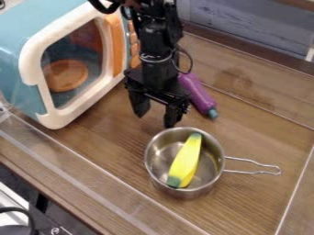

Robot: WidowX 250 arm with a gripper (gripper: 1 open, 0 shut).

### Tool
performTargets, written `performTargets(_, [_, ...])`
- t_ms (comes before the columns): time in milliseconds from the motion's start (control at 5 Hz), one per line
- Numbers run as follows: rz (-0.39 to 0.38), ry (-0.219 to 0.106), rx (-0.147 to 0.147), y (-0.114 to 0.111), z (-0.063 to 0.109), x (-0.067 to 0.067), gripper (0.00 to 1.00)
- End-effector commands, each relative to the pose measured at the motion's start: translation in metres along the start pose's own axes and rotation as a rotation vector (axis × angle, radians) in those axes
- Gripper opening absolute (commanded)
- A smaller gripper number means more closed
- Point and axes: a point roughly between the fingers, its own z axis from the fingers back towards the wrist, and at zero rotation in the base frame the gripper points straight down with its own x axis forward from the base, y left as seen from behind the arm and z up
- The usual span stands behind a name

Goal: Put the eggplant in the silver pot

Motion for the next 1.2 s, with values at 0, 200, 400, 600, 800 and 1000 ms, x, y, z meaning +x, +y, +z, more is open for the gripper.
performTargets(0, [-0.008, -0.042, 0.000, -0.005, 0.011, 0.004, 1.00])
performTargets(200, [-0.008, -0.042, -0.006, -0.008, 0.010, 0.003, 1.00])
performTargets(400, [-0.012, -0.045, -0.014, -0.012, 0.010, 0.001, 1.00])
performTargets(600, [-0.019, -0.048, -0.022, -0.015, 0.010, 0.001, 1.00])
performTargets(800, [-0.023, -0.051, -0.029, -0.018, 0.010, 0.000, 1.00])
performTargets(1000, [-0.027, -0.053, -0.036, -0.020, 0.010, -0.001, 1.00])
